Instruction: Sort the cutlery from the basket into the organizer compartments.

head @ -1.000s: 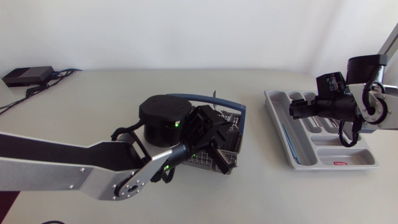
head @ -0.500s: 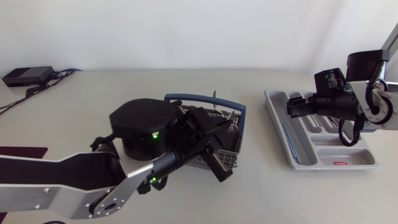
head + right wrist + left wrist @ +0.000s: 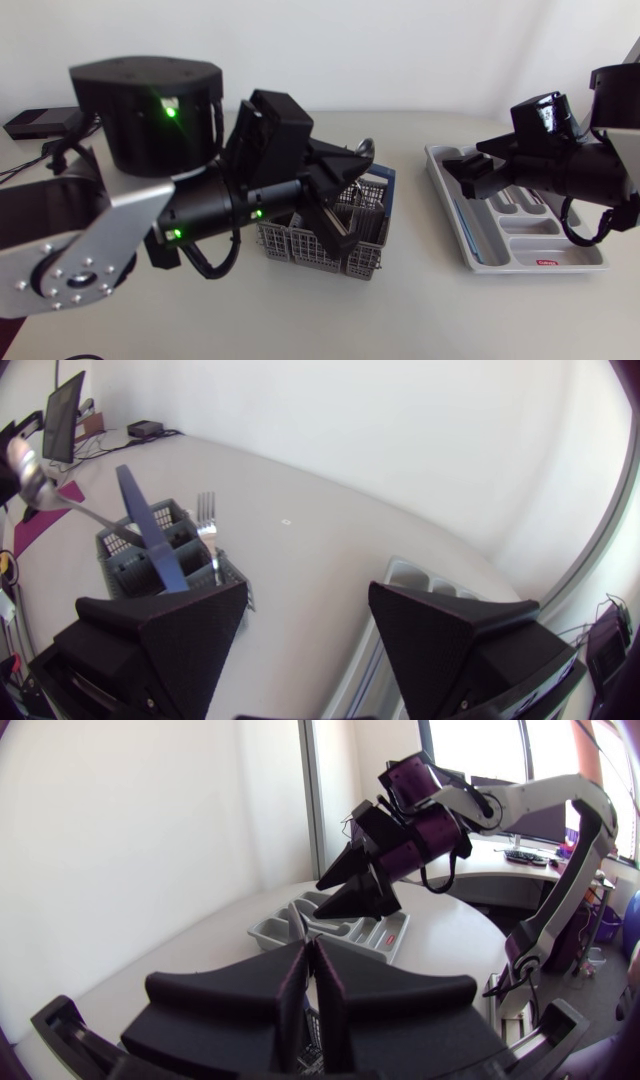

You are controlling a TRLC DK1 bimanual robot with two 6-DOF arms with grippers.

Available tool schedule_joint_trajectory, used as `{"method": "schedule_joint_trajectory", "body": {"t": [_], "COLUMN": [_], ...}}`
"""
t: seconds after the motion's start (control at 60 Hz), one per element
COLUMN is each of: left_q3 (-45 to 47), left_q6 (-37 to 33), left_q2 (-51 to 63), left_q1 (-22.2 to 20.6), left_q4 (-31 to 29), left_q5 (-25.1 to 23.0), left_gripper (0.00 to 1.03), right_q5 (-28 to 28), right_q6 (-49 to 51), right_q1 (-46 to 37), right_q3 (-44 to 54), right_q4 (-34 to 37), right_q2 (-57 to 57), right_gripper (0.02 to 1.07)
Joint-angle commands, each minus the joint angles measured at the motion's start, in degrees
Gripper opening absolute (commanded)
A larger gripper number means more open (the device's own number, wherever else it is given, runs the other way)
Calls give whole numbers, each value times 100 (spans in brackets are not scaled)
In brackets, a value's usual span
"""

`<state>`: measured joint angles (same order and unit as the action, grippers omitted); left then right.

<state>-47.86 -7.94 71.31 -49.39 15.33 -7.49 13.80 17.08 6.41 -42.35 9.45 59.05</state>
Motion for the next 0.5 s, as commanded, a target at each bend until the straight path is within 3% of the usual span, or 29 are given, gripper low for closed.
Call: {"method": "schedule_joint_trajectory", "body": {"t": [0.0, 0.1, 0.25, 0.267, 0.483], "left_q3": [-400, -672, -1103, -1173, -1419], "left_q6": [346, 548, 1067, 1093, 1392], "left_q2": [-214, -249, -100, -29, 296], "left_q1": [175, 333, 825, 931, 1194], "left_q4": [-206, -637, -1208, -1296, -1489], "left_q5": [-262, -666, -1844, -2046, -2960], "left_gripper": [8, 8, 8, 8, 7], "right_q5": [114, 378, 1142, 1415, 2294], "right_q6": [208, 287, 349, 349, 340], "right_q1": [211, 457, 554, 580, 747], "right_q3": [192, 201, 157, 122, 78], "right_q4": [162, 408, 733, 839, 1120], "right_q2": [-350, -596, -807, -816, -912], "right_gripper": [89, 89, 89, 89, 89]}}
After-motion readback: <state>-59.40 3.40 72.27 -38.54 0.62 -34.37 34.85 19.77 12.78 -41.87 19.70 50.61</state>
